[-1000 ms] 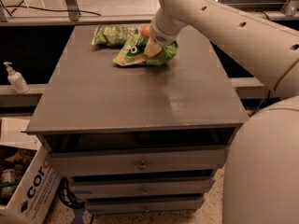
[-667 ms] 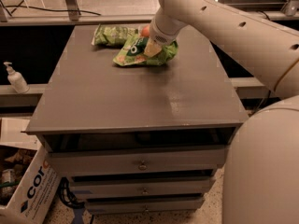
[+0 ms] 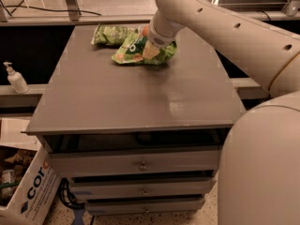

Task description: Move green rice chip bag near green jalapeno chip bag

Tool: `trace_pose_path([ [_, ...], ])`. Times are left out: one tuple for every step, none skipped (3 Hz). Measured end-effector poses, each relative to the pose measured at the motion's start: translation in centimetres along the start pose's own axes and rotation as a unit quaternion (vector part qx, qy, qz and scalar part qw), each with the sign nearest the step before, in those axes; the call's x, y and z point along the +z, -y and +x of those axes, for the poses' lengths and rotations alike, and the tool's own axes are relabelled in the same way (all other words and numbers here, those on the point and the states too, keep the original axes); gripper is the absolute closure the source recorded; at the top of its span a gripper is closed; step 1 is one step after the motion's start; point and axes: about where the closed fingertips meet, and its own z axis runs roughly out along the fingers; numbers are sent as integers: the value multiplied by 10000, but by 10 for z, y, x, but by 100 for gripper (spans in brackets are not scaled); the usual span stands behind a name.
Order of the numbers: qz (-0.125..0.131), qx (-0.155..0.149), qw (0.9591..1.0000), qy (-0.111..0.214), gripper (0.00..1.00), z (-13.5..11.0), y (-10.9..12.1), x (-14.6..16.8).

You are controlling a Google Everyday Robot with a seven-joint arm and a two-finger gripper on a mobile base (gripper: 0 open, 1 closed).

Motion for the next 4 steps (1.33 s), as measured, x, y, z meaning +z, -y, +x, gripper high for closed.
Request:
trace_pose_path([
  [-57,1,10000,28,0,-4,-3,6],
  [-42,19,9999,97,0,-7,-3,4],
  [-10,68,9998,166,0,-6,-5,0],
  [-17,386,9986,353,0,8,-11,-8],
])
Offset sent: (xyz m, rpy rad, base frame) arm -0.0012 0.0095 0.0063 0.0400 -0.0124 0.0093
